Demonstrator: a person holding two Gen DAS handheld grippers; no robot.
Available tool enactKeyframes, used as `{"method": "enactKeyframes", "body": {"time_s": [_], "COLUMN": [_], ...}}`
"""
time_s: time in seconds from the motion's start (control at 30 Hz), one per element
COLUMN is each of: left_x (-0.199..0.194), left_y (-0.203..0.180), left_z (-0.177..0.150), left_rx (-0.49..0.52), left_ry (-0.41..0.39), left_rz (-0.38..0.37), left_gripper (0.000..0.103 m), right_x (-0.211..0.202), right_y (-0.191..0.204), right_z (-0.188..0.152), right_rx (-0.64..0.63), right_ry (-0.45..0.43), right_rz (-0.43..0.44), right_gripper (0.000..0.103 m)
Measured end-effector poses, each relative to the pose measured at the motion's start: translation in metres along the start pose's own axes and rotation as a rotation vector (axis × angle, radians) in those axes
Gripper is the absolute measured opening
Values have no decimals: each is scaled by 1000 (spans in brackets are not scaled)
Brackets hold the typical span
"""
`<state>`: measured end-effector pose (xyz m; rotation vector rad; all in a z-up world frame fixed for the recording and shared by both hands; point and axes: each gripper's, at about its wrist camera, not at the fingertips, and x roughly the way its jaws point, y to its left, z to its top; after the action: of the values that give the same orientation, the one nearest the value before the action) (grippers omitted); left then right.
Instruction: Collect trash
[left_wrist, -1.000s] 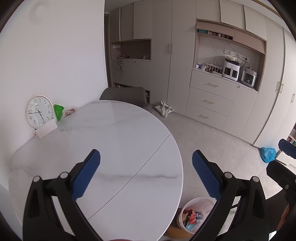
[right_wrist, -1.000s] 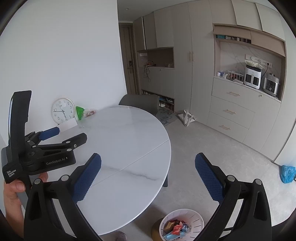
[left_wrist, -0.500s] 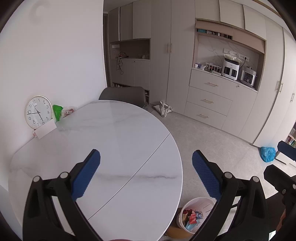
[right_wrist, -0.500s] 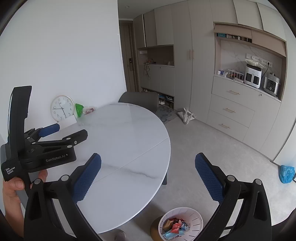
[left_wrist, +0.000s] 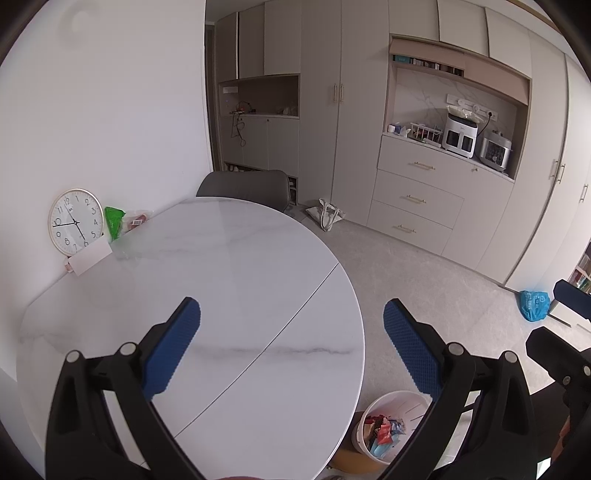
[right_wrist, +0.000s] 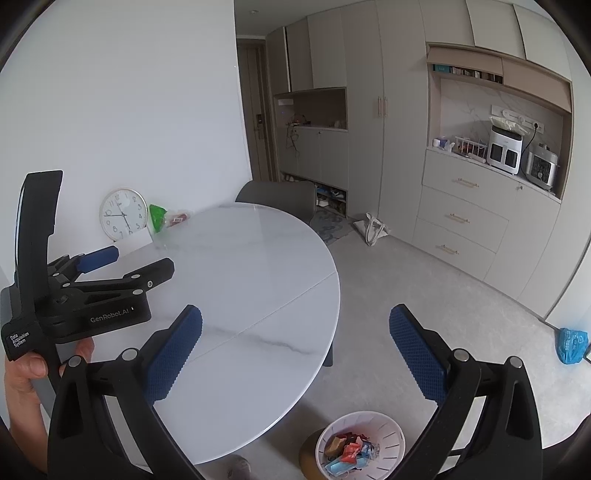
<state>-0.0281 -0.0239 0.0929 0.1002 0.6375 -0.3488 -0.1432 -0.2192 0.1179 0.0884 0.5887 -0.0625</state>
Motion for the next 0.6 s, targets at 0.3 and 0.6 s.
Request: {"method": "enactKeyframes", "body": {"time_s": [0.3, 0.6], "left_x": [0, 4], "left_y": [0, -1], "left_z": [-1, -3], "left_rx": [1, 4], "left_ry": [-3, -11], "left_rz": [7, 29], "left_gripper": [95, 95], "right_x": [0, 3], "right_y": [0, 1], "right_z": [0, 0], "right_rx": [0, -1], "right_ry": [2, 6], "right_rz": [-2, -1], "right_gripper": [101, 101]}}
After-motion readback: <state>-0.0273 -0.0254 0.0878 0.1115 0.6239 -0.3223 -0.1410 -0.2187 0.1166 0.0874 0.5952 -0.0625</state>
